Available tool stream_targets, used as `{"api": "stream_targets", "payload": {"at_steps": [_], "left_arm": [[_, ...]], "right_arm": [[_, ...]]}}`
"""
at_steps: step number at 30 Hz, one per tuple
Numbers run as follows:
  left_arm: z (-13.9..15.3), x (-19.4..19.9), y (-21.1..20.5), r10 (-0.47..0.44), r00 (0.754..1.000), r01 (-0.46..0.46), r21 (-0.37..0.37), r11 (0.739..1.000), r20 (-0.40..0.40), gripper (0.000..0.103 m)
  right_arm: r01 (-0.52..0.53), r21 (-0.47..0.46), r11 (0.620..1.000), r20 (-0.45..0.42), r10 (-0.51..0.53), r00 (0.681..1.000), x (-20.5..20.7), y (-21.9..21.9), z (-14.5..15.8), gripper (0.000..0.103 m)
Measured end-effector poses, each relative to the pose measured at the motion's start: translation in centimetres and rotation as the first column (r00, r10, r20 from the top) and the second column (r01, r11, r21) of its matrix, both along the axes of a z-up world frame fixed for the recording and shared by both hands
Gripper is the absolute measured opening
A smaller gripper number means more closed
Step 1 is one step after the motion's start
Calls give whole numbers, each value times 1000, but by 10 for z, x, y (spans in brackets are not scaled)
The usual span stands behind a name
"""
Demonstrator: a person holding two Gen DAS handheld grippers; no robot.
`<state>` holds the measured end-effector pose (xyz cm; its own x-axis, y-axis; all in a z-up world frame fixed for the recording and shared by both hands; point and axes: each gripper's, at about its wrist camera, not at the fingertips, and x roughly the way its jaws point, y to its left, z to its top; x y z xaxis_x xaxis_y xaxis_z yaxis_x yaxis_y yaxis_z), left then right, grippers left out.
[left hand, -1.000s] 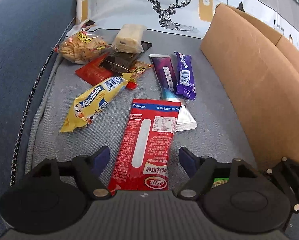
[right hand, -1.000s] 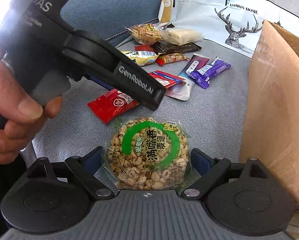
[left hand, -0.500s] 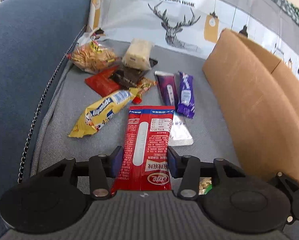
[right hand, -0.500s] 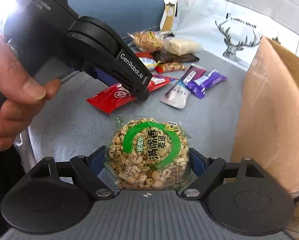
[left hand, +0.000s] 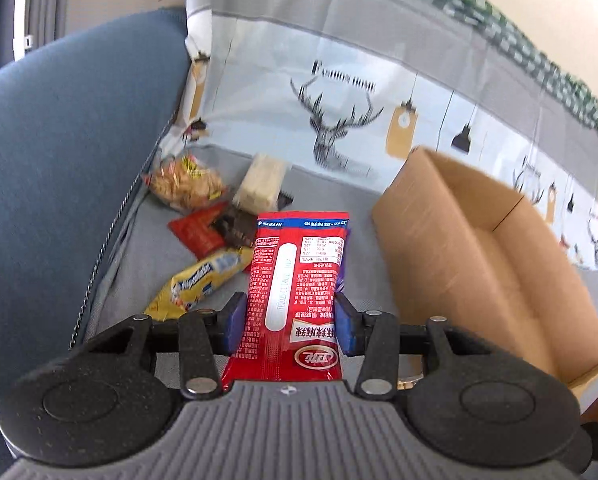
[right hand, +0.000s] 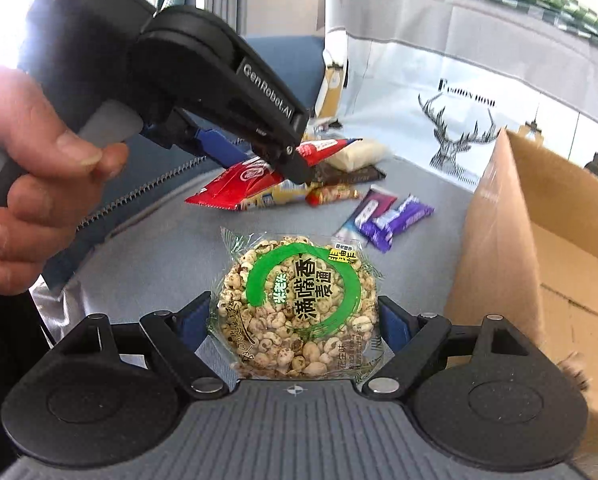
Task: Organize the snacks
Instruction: 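Lift the red wafer pack with the left gripper while the right gripper carries the nut cake toward the box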
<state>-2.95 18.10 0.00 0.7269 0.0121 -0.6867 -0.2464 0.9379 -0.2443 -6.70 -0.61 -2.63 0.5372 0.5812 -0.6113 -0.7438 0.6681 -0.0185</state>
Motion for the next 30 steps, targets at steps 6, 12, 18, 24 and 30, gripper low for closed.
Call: {"api": "stream_targets", "payload": {"at_steps": [6,12,18,24,30], "left_arm": [[34,-12,-7,6,998,-6,-7,1000,58,50],[47,-16,-10,30,993,-26,-40,999,115,50],[41,-10,-5,54,991,-45,-77,996,120,50],[44,-3,-2,99,987,-79,-154,985,126,50],[53,4,-20,97,983,-71,-171,983,153,50]], "right_arm": [[10,52,999,35,-12,999,-2,-12,26,85],[34,106,994,52,-40,998,0,-22,44,85],[60,147,987,65,-70,995,4,-36,56,85],[116,218,969,62,-132,989,18,-63,74,85],[246,329,912,42,-275,961,48,-112,106,85]]}}
